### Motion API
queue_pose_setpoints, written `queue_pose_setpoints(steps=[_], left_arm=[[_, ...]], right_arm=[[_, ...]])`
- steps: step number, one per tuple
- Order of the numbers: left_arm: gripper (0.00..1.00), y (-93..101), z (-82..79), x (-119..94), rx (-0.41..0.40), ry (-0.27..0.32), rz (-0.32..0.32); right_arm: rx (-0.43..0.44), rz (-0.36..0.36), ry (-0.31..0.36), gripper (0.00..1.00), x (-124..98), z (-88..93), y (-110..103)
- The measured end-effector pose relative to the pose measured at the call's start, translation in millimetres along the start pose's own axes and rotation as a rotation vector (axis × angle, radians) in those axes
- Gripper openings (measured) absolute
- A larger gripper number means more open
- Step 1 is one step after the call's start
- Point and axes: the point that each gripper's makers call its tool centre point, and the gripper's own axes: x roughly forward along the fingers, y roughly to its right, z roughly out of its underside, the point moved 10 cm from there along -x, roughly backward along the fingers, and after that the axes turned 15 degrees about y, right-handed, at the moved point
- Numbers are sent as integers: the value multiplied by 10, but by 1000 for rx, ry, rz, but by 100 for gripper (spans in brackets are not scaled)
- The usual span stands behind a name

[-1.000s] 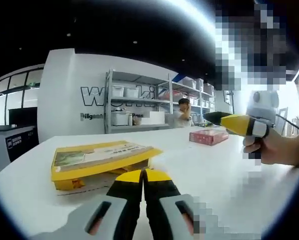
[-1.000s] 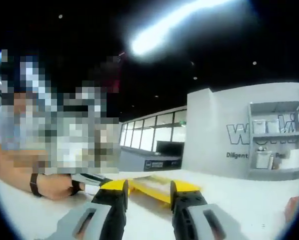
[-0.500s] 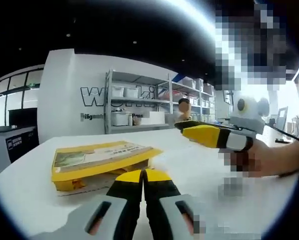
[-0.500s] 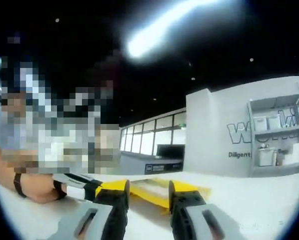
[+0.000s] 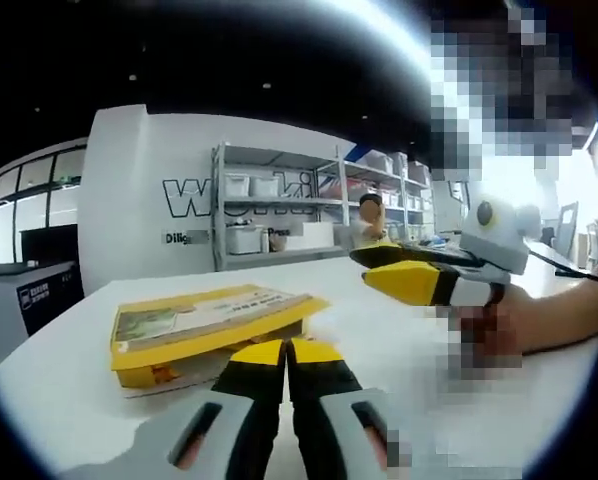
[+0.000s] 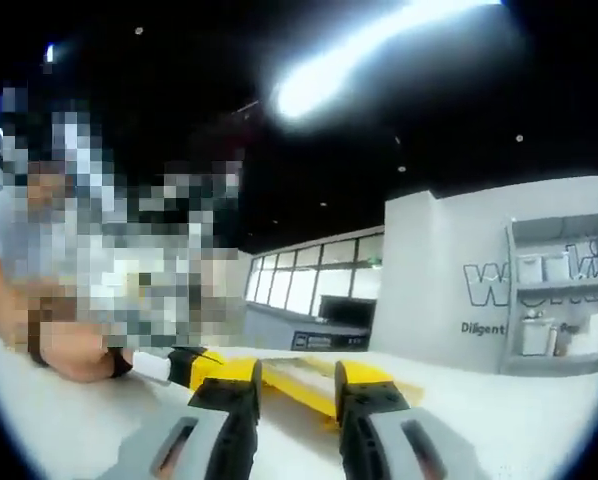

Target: Tear open the coffee pouch, take out the coffee, and pour the coffee from the pouch into the cup

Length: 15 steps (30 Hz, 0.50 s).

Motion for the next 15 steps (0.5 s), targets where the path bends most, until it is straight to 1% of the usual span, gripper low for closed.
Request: queue_pose_setpoints(steps=[2,4,6,7,8,10,12,15], left_arm=[[8,-5,-10,-17,0,9,-10],[8,-66,-61,-16,14,28,-43],[9,-120,-140,-22,-16,67,-68],[9,-91,-175,-46,-15,71,-73],[9,-105,-196,-43,-11,75,-77],[9,-157,-209,-24,-14,78,-83],[9,-130,-211,-18,-7,71,-87],[10,-217,-205,42,-5,75,-86]], right_arm=[[-4,-26,2,30,23,3,-19],[-10,-38,-1,30,46,15,-26],[-12,-43,-2,30,51,16,-31],[-14,-41,-2,30,51,16,-30],[-14,-39,0,30,47,14,-25],[-11,-33,4,30,42,9,-17],[-6,-34,1,30,40,12,-26],[-6,-38,2,30,46,14,-34]])
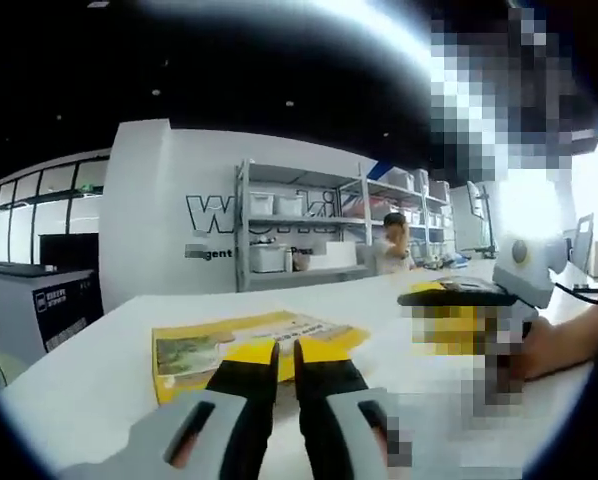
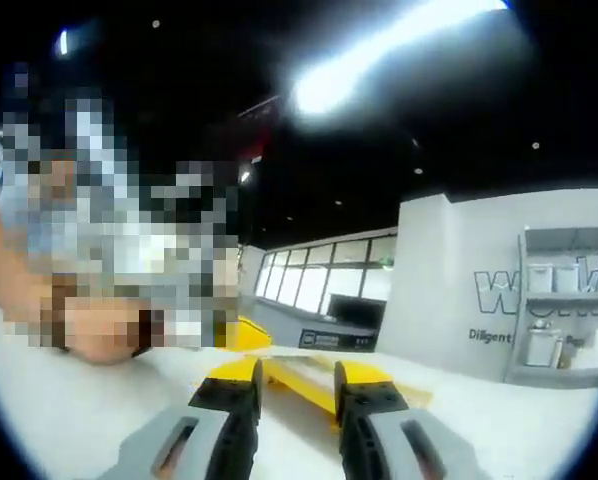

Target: Tear open the coffee pouch, take out the coffee, and pour the coffee from the pouch into the cup

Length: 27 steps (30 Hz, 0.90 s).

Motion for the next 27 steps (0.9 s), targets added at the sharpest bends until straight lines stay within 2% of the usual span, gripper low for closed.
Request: queue_pose_setpoints(steps=[5,9,12,15,17,20,22,25,27], left_arm=[[16,-21,64,-40,79,-19,61],[19,-51,111,-75,73,-21,92],[25,-73,111,-108,54,3,115],[31,-31,104,-127,72,-17,137],[35,-27,105,-119,154,-29,154],[39,-63,154,-60,174,-38,157],[38,-97,181,-45,192,-77,124],[38,-88,145,-65,201,-39,110],[39,-174,141,-61,218,-34,96]], right_arm=[[4,-3,-2,30,3,7,5],[26,16,4,30,-12,14,50],[41,34,12,29,-40,3,50],[50,37,12,29,-45,-3,32],[48,35,11,29,-41,-5,29],[46,33,10,29,-42,-10,15],[47,32,10,29,-40,-5,24],[50,34,12,29,-44,-13,22],[52,34,13,29,-41,-13,25]])
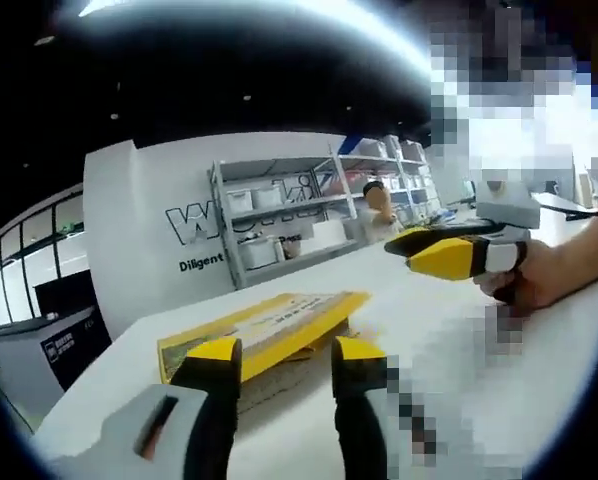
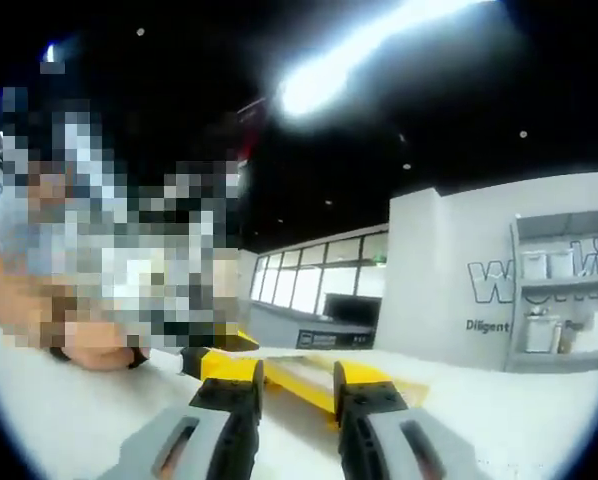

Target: Tear open the coffee pouch, take out the coffee, and pour the coffee from the pouch into the cup

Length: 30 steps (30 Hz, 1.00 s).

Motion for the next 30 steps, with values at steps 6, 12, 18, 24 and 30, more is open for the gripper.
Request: queue_pose_setpoints(steps=[6,12,18,24,30], left_arm=[[40,-64,76,16,25,-40,-3],[39,-141,97,38,121,-63,-1],[32,-120,120,114,285,-139,-22],[32,0,74,122,318,-148,0],[32,64,78,224,507,-217,20]], right_arm=[[3,1,0,29,-3,-6,-15],[8,5,5,29,12,1,21],[1,-2,-2,29,30,10,27],[4,-8,0,29,29,15,41],[7,-4,7,29,-9,-5,42]])
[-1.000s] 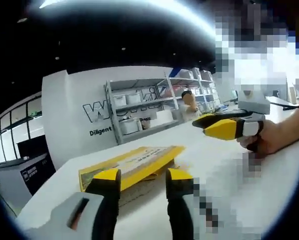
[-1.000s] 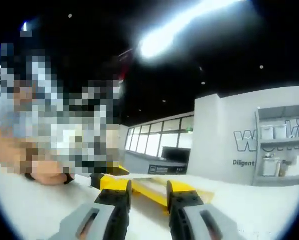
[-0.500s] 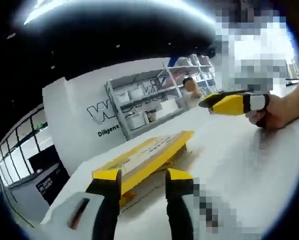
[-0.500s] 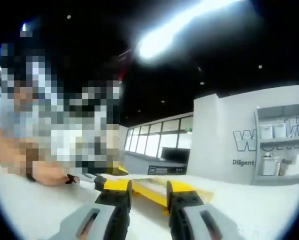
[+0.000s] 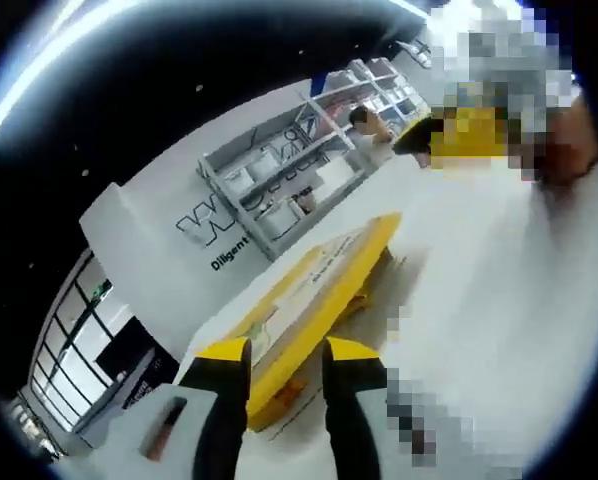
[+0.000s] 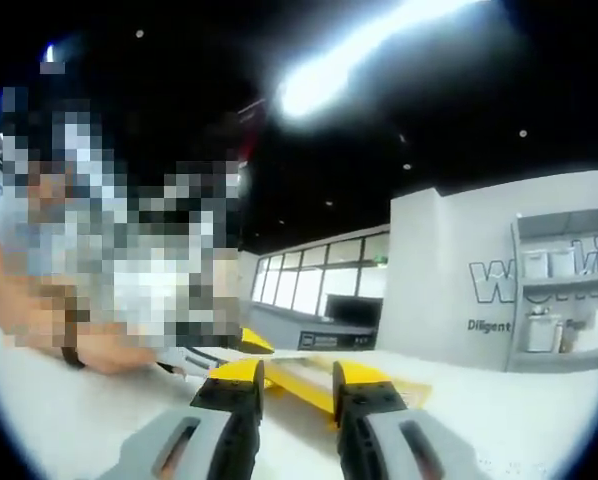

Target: Tear open the coffee pouch, take out the coffee, and pour the coffee from the pouch into the cup

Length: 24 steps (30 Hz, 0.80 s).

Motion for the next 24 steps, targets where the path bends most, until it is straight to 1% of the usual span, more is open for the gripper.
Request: queue_pose_setpoints(steps=[1,2,3,4,5,7,9,11,12,13,14,15,16,17,19,20,21,22,23,24], left_arm=[[30,9,-27,28,49,5,24],[30,30,-50,43,101,-2,41],[29,8,-3,94,144,-14,64],[29,11,-19,118,171,-17,87],[29,17,-53,136,174,-8,118],[29,-29,-121,171,191,12,137],[29,-37,-137,216,204,6,197],[27,3,-119,231,202,-5,261],[25,8,-110,235,205,-2,246],[24,31,-85,245,190,3,269],[23,74,-69,249,162,5,321],[23,38,-23,285,172,1,313],[23,8,4,301,213,-16,292],[23,-5,36,326,219,-23,297],[23,-52,65,367,219,-12,287],[23,-83,73,385,248,-6,284],[22,-111,80,412,241,-4,313],[21,-131,81,418,237,-6,319],[20,-159,80,433,227,-9,344],[17,-176,89,445,201,-14,393]], right_arm=[[1,2,1,29,-4,-2,3],[2,4,2,29,-12,-5,4],[5,7,4,28,-18,-7,8],[9,10,4,28,-24,-12,-6],[10,10,6,28,-27,-14,-10],[13,10,6,28,-31,-18,-29],[13,9,7,28,-38,-25,-49],[15,11,9,28,-44,-29,-56],[15,12,10,28,-42,-27,-59],[16,13,10,28,-43,-27,-60],[20,13,10,28,-42,-24,-64],[20,14,11,28,-44,-26,-68],[20,14,12,28,-44,-24,-70],[21,14,12,28,-45,-25,-76],[21,14,11,28,-47,-22,-82],[22,14,12,28,-47,-22,-81],[22,14,12,28,-48,-22,-83],[22,15,12,28,-49,-20,-80],[23,15,12,28,-49,-18,-79],[23,15,11,28,-49,-15,-79]])
